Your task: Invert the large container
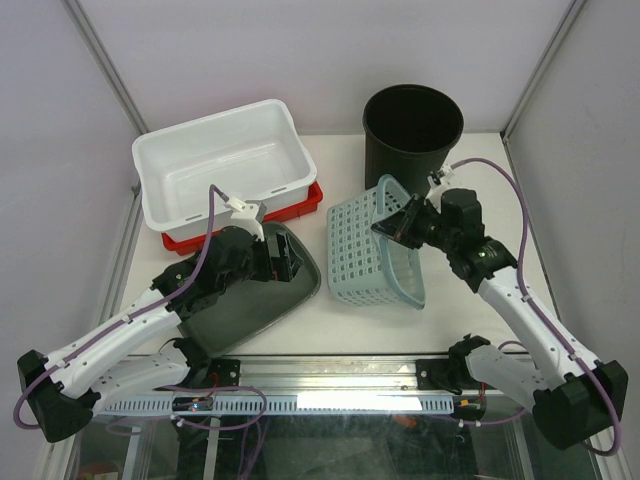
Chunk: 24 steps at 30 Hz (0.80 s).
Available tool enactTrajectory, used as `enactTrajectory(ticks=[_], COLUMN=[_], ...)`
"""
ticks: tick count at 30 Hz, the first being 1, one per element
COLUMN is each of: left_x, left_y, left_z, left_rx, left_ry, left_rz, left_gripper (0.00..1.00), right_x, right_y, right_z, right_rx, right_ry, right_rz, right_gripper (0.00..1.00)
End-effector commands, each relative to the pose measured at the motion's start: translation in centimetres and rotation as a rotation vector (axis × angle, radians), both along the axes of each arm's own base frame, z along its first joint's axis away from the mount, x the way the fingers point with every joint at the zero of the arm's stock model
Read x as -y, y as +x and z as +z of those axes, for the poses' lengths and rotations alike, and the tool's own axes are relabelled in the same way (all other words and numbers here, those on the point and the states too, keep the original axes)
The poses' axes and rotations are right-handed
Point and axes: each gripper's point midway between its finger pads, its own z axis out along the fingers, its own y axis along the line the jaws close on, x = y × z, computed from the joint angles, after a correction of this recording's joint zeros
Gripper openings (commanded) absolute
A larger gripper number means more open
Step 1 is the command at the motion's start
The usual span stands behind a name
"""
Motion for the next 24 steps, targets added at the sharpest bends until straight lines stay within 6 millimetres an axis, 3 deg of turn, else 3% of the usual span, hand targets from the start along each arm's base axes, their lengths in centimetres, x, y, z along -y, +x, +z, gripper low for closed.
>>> enactTrajectory(ticks=[1, 5, 8, 13, 17, 20, 24], left_x=[1.3, 2.3, 3.0, 3.5, 3.4, 3.9, 4.0], left_y=[0.1, -0.2, -0.1, 0.3, 0.6, 0.3, 0.4], left_z=[4.0, 4.0, 3.9, 4.0, 3.8, 3.7, 4.1], left_rx=[0.085, 0.06, 0.042, 0.054, 0.052, 0.039, 0.057], left_ry=[-0.094, -0.111, -0.111, -0.112, -0.112, -0.12, -0.114], left_rz=[-0.042, -0.085, -0.105, -0.112, -0.093, -0.12, -0.131], left_gripper=[0.99, 0.99, 0.99, 0.99, 0.99, 0.99, 0.99], right_x=[-0.4, 1.9, 3.6, 6.8, 9.0, 10.0, 10.4], right_y=[-1.6, -0.5, -0.3, 0.4, 0.5, 0.3, -0.3], right_z=[4.5, 1.2, -1.6, -4.2, -4.9, -3.8, -1.1], right_rx=[0.113, 0.003, -0.061, -0.091, -0.112, -0.082, -0.01], right_ry=[0.213, 0.211, 0.144, -0.027, -0.166, -0.213, -0.248], right_rz=[0.159, 0.111, 0.088, -0.025, -0.107, -0.151, -0.153], right_gripper=[0.0, 0.0, 0.25, 0.32, 0.47, 0.62, 0.63])
